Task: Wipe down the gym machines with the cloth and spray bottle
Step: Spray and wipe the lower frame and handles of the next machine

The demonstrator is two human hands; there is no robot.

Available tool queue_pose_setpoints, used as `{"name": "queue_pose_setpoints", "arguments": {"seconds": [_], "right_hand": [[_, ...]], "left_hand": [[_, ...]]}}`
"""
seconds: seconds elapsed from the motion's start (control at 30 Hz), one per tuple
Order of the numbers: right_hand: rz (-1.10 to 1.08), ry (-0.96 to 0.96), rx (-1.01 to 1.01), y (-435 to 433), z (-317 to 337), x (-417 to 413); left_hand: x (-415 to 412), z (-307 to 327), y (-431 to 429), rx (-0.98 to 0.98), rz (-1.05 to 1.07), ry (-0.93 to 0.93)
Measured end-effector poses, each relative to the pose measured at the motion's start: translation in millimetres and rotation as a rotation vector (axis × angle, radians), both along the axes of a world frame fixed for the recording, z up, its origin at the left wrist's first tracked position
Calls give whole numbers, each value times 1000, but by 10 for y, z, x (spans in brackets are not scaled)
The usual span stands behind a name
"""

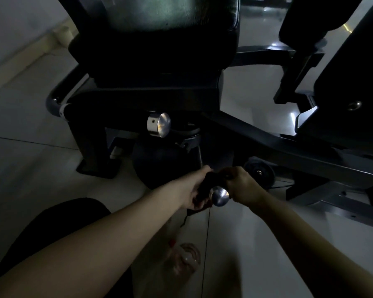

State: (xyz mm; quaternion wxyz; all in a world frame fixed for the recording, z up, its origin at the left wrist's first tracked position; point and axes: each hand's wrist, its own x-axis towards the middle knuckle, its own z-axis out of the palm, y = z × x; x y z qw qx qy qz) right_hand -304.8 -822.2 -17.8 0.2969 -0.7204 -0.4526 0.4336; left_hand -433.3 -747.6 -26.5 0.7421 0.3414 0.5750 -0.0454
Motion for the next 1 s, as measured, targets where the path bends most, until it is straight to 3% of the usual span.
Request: {"name": "queue_pose_setpoints", "arguments": {"seconds": [0.13,0.27,0.37,0.53,0.63,0.77,0.87,1.0], "right_hand": [[20,111,-73,7,223,103],[-16,378,-86,-7,402,148],[6,479,-48,-54,453,84],[93,547,94,-159,512,52],[91,487,121,-177,532,21],[3,206,123,-210,544,-81],[-87,237,57,-235,604,-163],[30,314,78,-214,623,-158]], "left_hand": [[-195,158,-65,198,-223,28],[-424,347,126,218,-407,45],[-481,327,202,401,-234,171],[-257,326,-197,159,-19,-32],[-171,324,-309,97,69,-106],[-245,313,-392,54,91,-73],[-357,327,-419,72,17,-21],[-300,376,-340,79,30,-56]]}}
